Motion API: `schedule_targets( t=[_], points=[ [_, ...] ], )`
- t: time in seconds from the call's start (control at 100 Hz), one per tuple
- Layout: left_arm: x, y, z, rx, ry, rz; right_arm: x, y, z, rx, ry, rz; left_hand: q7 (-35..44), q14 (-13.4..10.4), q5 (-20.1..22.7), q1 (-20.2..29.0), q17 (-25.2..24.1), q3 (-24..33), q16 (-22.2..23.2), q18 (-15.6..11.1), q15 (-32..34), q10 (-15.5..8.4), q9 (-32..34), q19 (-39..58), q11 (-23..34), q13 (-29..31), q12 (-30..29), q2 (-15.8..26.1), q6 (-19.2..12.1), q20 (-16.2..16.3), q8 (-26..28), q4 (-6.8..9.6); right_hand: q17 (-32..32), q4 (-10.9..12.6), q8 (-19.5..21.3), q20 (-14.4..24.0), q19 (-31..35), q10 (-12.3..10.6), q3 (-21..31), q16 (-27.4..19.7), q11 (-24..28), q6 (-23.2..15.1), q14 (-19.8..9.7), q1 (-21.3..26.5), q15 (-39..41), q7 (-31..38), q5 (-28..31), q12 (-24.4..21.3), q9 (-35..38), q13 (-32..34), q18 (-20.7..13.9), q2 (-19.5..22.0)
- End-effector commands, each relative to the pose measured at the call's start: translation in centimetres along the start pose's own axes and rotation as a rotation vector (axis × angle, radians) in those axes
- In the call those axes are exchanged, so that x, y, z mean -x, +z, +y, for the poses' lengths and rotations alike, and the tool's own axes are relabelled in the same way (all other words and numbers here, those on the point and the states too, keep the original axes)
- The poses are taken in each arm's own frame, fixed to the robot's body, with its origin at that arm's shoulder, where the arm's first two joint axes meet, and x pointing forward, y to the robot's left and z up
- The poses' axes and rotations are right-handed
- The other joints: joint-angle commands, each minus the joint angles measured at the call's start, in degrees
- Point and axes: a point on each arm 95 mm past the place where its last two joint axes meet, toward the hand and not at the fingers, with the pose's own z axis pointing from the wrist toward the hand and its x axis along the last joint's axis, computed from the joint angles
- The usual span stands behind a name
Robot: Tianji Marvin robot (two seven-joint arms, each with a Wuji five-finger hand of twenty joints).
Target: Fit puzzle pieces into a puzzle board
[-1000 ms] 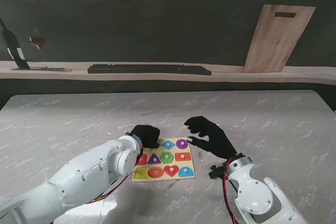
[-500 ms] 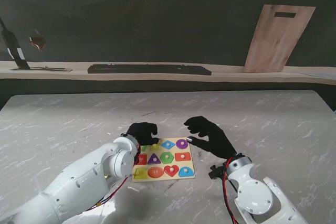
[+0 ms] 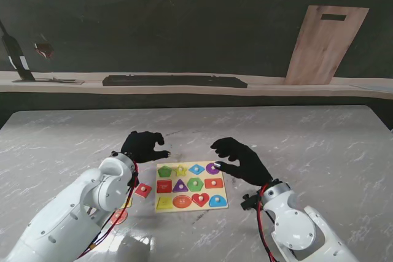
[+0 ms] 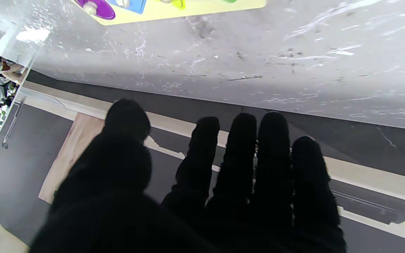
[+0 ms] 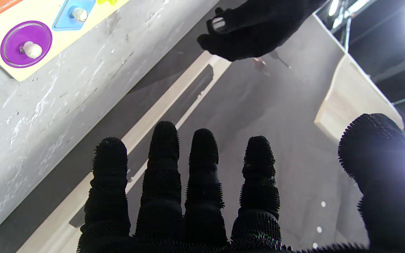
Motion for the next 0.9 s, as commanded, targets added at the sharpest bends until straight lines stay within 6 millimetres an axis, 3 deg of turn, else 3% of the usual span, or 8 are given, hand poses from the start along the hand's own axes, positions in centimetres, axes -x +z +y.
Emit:
schedule_targets(
  t=[0.0, 0.1, 0.12, 0.16, 0.46, 0.83, 0.86, 0.89],
  points=[
    [1.3, -0.9, 0.1, 0.015, 0.023, -0.004, -0.1, -0.1, -0.5, -0.008, -0.004, -0.001, -1.6, 3.3, 1.2, 2.5, -1.7, -5.8, -0.8, 11.6, -1.7, 1.3, -1.8, -0.6, -1.2, -1.7, -1.7, 2.2, -0.1, -1.6, -0.7, 3.20, -0.6, 1.8, 0.9, 0.8, 0.3, -1.2, -1.0, 0.9, -0.5, -1.9, -1.0, -0.6, 0.3, -0.5, 1.5, 0.1, 1.0, 0.2, 0.5, 0.7],
    [2.6, -2.3, -0.1, 0.050, 0.064, 0.007, -0.2, 0.0, -0.6, -0.015, -0.012, -0.004, -2.2, 3.0, 1.4, 1.2, -2.3, -10.0, -1.1, 11.1, -3.0, 1.0, -2.4, -1.4, -2.6, -2.6, -2.3, 3.1, -0.4, -2.1, -0.8, 3.01, -0.6, 1.9, 0.9, 0.8, 0.3, -1.1, -1.1, 0.8, -0.6, -1.8, -1.0, -0.6, 0.3, -0.5, 1.6, 0.1, 1.0, 0.2, 0.5, 0.8],
    [2.8, -2.6, -0.1, 0.055, 0.073, 0.010, -0.2, 0.0, -0.7, -0.017, -0.014, -0.005, -2.5, 2.9, 1.5, 4.4, -2.4, -17.6, -0.8, 11.1, -3.3, 0.9, -2.4, -1.3, -2.9, -2.7, -2.3, 5.1, -0.5, -2.3, -0.6, 3.52, -0.6, 1.9, 0.9, 0.8, 0.3, -1.1, -1.2, 0.8, -0.6, -1.9, -1.0, -0.6, 0.3, -0.5, 1.6, 0.1, 1.0, 0.2, 0.5, 0.9],
    [3.2, -3.1, -0.1, 0.066, 0.091, 0.015, -0.2, 0.0, -0.7, -0.021, -0.017, -0.006, -2.7, 2.8, 1.6, 4.9, -2.4, -20.3, -0.8, 11.1, -3.6, 0.8, -2.6, -1.4, -3.3, -2.9, -2.4, 5.8, -0.7, -2.3, -0.6, 3.59, -0.6, 1.9, 0.9, 0.8, 0.4, -1.2, -1.2, 0.8, -0.5, -1.9, -0.9, -0.6, 0.3, -0.5, 1.6, 0.1, 1.1, 0.1, 0.5, 0.8],
    [6.6, -6.7, 0.5, 0.190, 0.208, -0.009, -0.2, 0.4, -1.3, -0.053, -0.023, -0.014, -8.2, 0.2, -1.6, 1.3, -3.0, -21.0, -2.2, 7.7, -8.7, -1.1, -8.3, -1.1, -9.0, -6.7, -5.5, 4.3, -0.9, -2.4, -2.3, 3.86, -0.7, 1.9, 0.9, 0.8, 0.3, -1.1, -1.2, 0.9, -0.6, -1.8, -0.8, -0.6, 0.3, -0.5, 1.8, 0.1, 1.1, 0.2, 0.5, 0.8],
    [9.2, -8.5, 1.1, 0.216, 0.232, -0.033, -0.1, 0.5, -1.4, -0.068, -0.031, -0.020, -8.3, -2.6, -4.3, 8.7, -2.8, -18.2, -0.7, 5.9, -9.0, -3.5, -9.6, -1.5, -6.0, -6.7, -2.9, -0.5, -3.2, -2.9, -1.4, 4.80, -0.9, 2.0, 1.0, 0.9, 0.3, -1.1, -1.2, 1.2, -0.6, -1.9, -0.4, -0.6, 0.9, -0.4, 1.8, 0.1, 1.0, 0.0, 0.7, 1.0],
    [9.4, -8.6, 1.2, 0.227, 0.245, -0.034, -0.2, 0.5, -1.4, -0.067, -0.032, -0.020, -7.9, -3.0, -5.1, -1.1, -2.7, 3.8, -0.3, 5.4, -9.4, -3.7, -10.1, -2.1, -6.3, -6.7, -2.0, -5.8, -3.3, -3.0, -1.6, 3.40, -0.9, 2.0, 1.0, 0.9, 0.3, -1.1, -1.2, 1.3, -0.6, -1.9, -0.4, -0.6, 1.0, -0.4, 1.9, 0.1, 1.1, 0.0, 0.7, 1.0],
    [9.5, -8.8, 1.3, 0.239, 0.258, -0.037, -0.2, 0.5, -1.4, -0.067, -0.032, -0.021, -7.9, -3.3, -5.8, -3.5, -2.6, 10.5, -0.4, 5.0, -9.6, -4.0, -10.7, -2.5, -6.2, -7.0, -1.9, -7.4, -3.5, -3.2, -1.6, 2.80, -0.9, 2.0, 1.0, 0.9, 0.3, -1.1, -1.2, 1.3, -0.5, -1.9, -0.3, -0.6, 1.0, -0.4, 1.9, 0.1, 1.1, -0.1, 0.7, 1.0]
  ],
)
